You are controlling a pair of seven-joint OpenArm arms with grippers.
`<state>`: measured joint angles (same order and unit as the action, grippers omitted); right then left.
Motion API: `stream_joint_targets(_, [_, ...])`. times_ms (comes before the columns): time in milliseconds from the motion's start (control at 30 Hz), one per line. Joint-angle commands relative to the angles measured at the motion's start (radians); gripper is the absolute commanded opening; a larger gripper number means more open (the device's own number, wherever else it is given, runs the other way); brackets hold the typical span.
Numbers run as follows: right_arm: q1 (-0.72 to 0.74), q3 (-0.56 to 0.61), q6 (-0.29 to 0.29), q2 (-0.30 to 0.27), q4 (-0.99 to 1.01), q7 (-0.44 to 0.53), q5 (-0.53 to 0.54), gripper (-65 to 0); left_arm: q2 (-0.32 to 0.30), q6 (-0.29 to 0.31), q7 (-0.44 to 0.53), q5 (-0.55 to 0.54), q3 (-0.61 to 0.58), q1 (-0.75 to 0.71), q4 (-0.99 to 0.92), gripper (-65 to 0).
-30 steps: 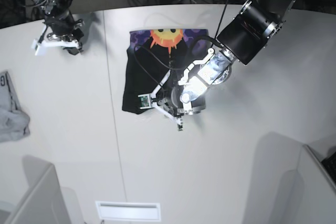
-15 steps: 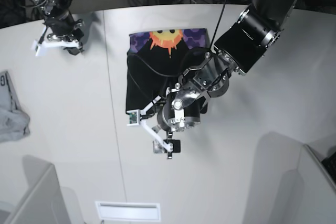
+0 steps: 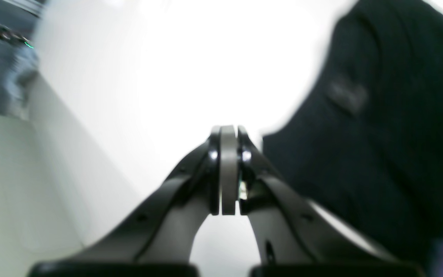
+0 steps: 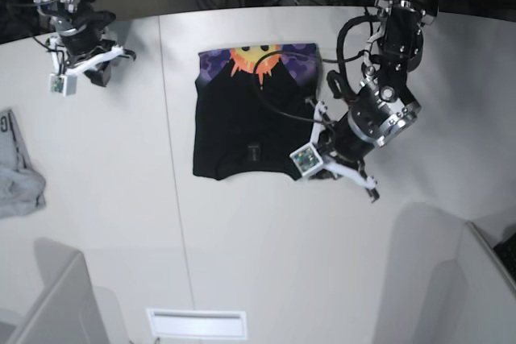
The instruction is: Fold the T-shirt properly
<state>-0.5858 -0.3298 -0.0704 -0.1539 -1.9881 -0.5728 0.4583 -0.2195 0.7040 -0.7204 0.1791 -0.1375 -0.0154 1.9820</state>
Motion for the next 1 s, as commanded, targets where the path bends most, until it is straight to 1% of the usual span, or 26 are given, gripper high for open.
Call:
stream_joint_targets(0, [-0.012,-0.015,-0.032,0.0,-0.017,0.041,-0.022,-65.0,-0.013,-0.006,0.057,-0.008,0.028,-0.016,0.018,-65.0])
stream_joint_targets(67, [-0.035,-0.018,-0.091,0.015,-0.017,0.099,-0.095,-65.0,-0.028,-0.006,0.127,-0.01,0.085,-0.08,0.017,-65.0])
stream_joint_targets(167, [-0.081,-0.039,-0.151,0.018,-0.015,0.211,-0.192,-65.0,-0.03,-0.006,0.219,-0.01,0.183,-0.188,0.017,-65.0])
stream_joint_targets(267, [-0.138,-0.039,-0.177,0.017,-0.014,0.299,-0.258,-65.0,-0.028,-0.006,0.319,-0.011,0.269,-0.298,0.017,-65.0])
stream_joint_targets(400, [-0.198,-0.039,-0.179,0.009,-0.01,0.38,-0.319,-65.0,-0.03,-0.006,0.463,-0.011,0.336,-0.433,0.013,-65.0])
stream_joint_targets(467, [-0.213,-0.067,-0.179,0.009,-0.012,0.394,-0.381,-65.0,-0.031,-0.006,0.532,-0.01,0.368,-0.501,0.006,-65.0])
stream_joint_targets(533, [-0.217,-0.102,-0.179,0.014,-0.01,0.394,-0.421,-65.0,-0.031,-0.006,0.589,-0.01,0.407,-0.568,0.003,-65.0])
stream_joint_targets(700, [-0.25,-0.191,-0.184,0.01,-0.01,0.394,-0.424,-65.0,-0.03,-0.006,0.667,-0.01,0.459,-0.71,0.001,-65.0])
stream_joint_targets(800, [-0.302,-0.245,-0.242,0.009,-0.007,0.391,-0.425,-65.0,-0.031,-0.006,0.678,-0.002,0.465,-0.799,0.001,-65.0])
stream_joint_targets(900, [-0.371,-0.297,-0.337,0.009,-0.001,0.389,-0.425,-65.0,-0.031,-0.006,0.677,-0.002,0.465,-0.897,0.001,-65.0])
stream_joint_targets(967, [-0.42,-0.326,-0.391,0.009,0.0,0.389,-0.427,-65.0,-0.031,-0.006,0.677,0.0,0.465,-0.97,0.001,-65.0])
